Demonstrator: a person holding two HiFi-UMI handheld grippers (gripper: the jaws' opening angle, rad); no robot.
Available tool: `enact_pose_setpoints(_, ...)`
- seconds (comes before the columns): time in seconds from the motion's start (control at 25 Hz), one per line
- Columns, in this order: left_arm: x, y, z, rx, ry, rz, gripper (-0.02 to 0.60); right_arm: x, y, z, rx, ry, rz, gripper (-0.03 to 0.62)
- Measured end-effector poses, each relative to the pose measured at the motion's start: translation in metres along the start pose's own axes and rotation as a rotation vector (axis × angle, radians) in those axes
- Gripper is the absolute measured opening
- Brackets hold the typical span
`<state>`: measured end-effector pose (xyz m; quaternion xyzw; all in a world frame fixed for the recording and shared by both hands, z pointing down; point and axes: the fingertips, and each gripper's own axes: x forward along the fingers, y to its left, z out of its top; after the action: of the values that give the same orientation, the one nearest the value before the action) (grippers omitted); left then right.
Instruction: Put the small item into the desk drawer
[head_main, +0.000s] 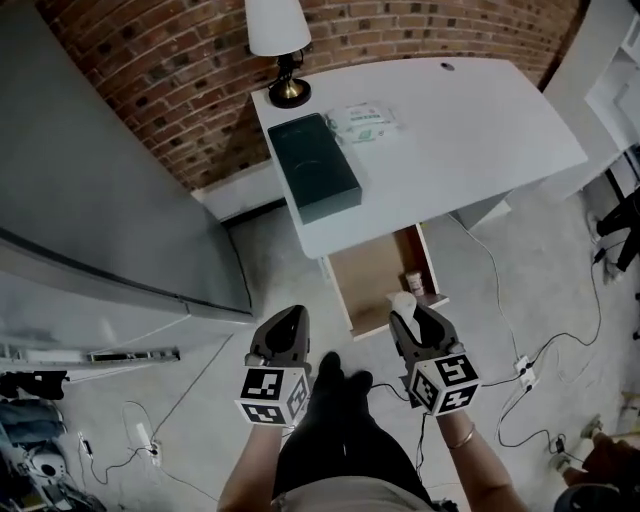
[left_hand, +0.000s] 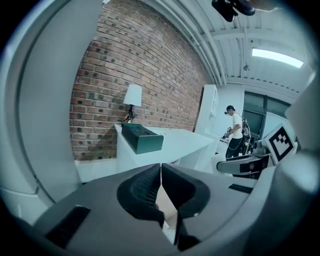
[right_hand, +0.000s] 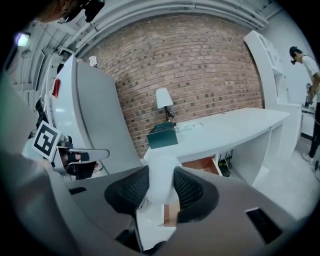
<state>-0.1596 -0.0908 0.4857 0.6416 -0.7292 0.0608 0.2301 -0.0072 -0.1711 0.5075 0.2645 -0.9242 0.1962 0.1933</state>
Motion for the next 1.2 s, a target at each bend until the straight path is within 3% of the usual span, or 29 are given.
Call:
enact_pose_setpoints(0.52,0.006,0.082,-0.081,-0.135,0.055,0.125,0.026,0.141,0.005,-0.097,-0.093,0.253,0.059,0.166)
enact_pose_setpoints(1.2,0.035,0.162,-0.145,-0.252,0.091,0.216,0.026,0.297,-0.044,-0.203,-0.169,0.529,-0.037,0.165)
